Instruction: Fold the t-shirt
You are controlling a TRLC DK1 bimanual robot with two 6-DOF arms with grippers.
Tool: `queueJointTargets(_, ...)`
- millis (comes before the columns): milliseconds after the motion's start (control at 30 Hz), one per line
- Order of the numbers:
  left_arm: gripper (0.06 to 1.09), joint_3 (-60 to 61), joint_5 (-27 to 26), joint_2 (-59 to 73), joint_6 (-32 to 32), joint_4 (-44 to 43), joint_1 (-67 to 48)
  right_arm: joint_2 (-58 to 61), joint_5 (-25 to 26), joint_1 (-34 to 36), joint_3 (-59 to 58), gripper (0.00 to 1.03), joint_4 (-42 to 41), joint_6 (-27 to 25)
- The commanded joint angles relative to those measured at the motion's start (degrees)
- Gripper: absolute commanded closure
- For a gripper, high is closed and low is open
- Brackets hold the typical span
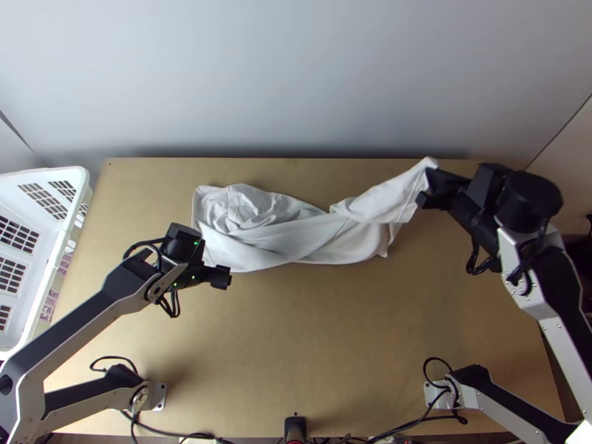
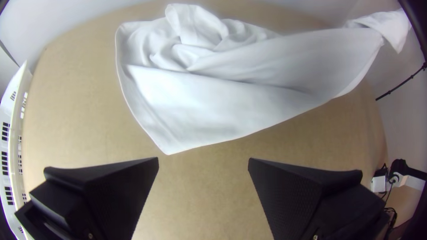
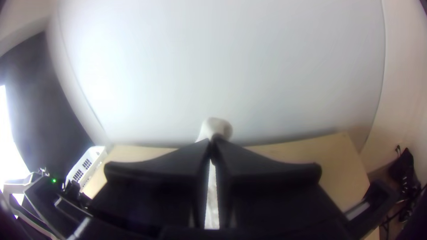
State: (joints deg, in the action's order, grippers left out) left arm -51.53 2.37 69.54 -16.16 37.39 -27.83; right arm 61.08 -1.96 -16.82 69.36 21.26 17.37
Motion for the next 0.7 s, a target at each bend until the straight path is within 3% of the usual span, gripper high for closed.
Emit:
queueJointTargets(0,0.1,2.7,-1.7,-0.5,-3.4,-3.6,-0.4,1.3,1.5,-0.6,9.0,1.0,1.5,0.2)
queueJointTargets(133,0.1,3.2,-2.5,0.0,-5.9,-7.0,-6.0,2.0,2.5,-0.9,9.8,1.0,1.6,0.1)
queueJointTargets(367,0.1,5.6,-0.9,1.7,-4.6,-15.1,-13.8,2.3,2.8,-1.5,9.3,1.0,3.1,0.1)
queueJointTargets(500,0.1,8.8,2.5,3.4,-0.4,-21.7,-11.7,2.2,2.8,-1.6,9.2,1.0,3.7,0.1)
queueJointTargets(667,0.1,12.7,12.3,7.3,6.4,-32.0,-11.6,2.3,2.7,-1.6,9.2,1.0,4.2,0.7)
